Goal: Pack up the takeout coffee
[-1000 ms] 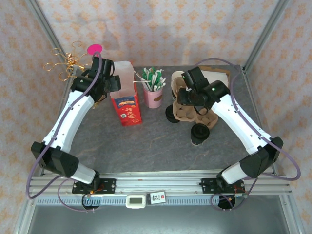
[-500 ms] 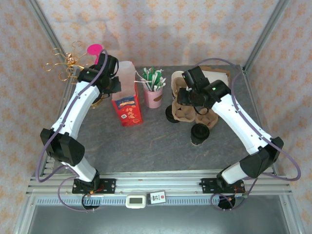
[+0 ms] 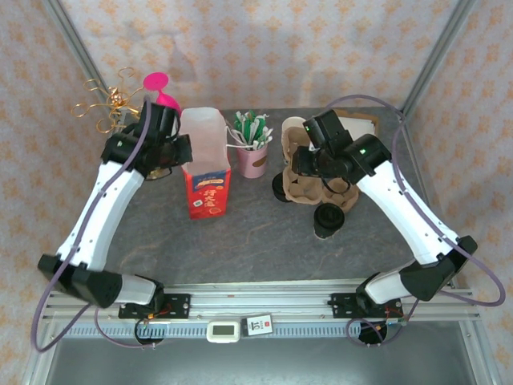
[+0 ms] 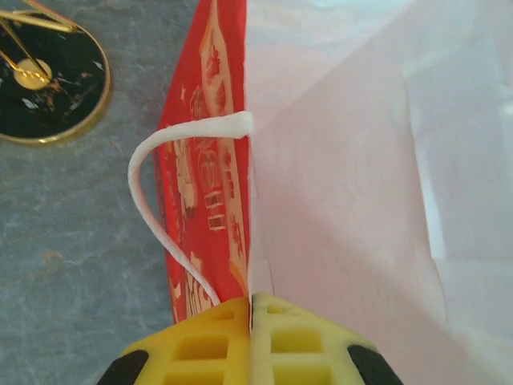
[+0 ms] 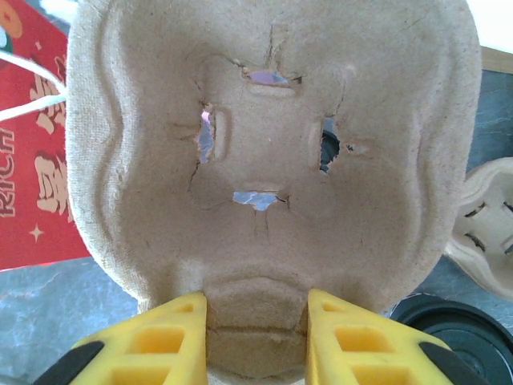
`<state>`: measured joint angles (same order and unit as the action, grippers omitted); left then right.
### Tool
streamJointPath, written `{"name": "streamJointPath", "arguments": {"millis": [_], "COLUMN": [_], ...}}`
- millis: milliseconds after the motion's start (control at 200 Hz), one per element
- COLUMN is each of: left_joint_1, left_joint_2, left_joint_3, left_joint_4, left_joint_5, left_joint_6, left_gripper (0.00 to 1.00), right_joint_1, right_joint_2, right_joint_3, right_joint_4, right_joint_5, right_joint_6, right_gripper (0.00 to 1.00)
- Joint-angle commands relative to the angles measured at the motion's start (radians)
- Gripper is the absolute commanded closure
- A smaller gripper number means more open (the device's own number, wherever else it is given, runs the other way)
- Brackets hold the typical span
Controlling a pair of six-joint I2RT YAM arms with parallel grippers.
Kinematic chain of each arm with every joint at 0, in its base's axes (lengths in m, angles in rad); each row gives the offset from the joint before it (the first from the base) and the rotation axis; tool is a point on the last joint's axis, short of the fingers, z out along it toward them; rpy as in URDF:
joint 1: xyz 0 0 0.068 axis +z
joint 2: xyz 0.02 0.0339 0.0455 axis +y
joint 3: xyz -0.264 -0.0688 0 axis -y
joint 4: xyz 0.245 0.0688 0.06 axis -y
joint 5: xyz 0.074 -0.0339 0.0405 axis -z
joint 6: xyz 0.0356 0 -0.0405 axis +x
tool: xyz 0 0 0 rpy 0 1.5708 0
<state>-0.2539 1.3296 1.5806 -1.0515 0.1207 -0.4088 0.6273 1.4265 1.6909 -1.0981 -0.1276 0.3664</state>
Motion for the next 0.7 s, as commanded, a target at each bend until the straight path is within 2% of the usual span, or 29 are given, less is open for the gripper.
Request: {"name": "streamJointPath", "arguments": {"millis": [0,190,445,696], "left_joint_1": [-0.031,-0.178,-0.416,-0.500], "left_joint_2": [-0.094,-0.179,-0.201,-0.154], "left_joint_3": [-0.085,-0.143,-0.223,-0.272], "left_joint_4": [0.013,0.013,0.178,0.252], "left_joint_5": [0.076,0.038,0.002,-0.106], "left_joint_6": [-0.090,-0.230,-0.411,-0.483], "left_gripper": [1.00,1.00,1.00,1.00], "right_joint_1": [0.011,0.015,0.018,0.022], "right_joint_2": [-0.022,-0.038,-0.053,-0.016], "right_joint_3": [0.051,0.098,0.167,0.231], "right_joint_4": [-0.060,-0.110,-0.172,-0.209], "right_joint_5": [0.027,0.017,0.007,0.011], "right_joint_6": [0.005,0.005,0.026,0.033], "right_gripper": [0.72,0.73,0.73,0.73]}}
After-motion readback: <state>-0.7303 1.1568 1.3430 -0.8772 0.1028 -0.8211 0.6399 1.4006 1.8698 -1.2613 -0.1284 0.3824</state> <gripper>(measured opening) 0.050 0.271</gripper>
